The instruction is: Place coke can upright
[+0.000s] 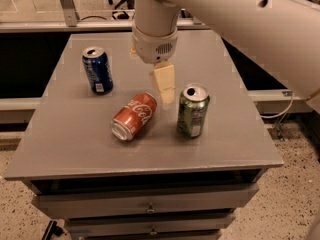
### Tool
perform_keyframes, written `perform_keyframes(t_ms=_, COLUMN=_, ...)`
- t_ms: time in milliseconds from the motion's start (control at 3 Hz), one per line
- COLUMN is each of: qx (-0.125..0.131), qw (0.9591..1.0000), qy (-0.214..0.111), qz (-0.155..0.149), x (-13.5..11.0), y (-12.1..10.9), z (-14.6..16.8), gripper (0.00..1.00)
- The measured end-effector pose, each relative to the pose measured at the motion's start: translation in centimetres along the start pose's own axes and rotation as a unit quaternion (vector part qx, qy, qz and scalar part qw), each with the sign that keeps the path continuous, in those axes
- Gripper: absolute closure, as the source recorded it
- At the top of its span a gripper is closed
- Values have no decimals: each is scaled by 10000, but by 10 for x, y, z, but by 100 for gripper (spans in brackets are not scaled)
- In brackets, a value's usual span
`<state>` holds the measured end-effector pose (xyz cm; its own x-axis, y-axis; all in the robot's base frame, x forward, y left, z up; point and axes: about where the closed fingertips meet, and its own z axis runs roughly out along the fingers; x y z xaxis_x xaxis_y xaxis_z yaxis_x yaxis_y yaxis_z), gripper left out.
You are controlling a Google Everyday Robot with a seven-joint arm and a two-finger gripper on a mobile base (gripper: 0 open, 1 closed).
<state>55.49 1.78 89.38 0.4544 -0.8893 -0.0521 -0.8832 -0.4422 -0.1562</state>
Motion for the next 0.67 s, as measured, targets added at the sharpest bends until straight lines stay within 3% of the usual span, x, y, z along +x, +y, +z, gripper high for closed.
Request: perform_keyframes(t_ms=667, qx=-178, qw=9991, qy=-240, qz=-291, x=-11, y=-7, z=3, gripper=0)
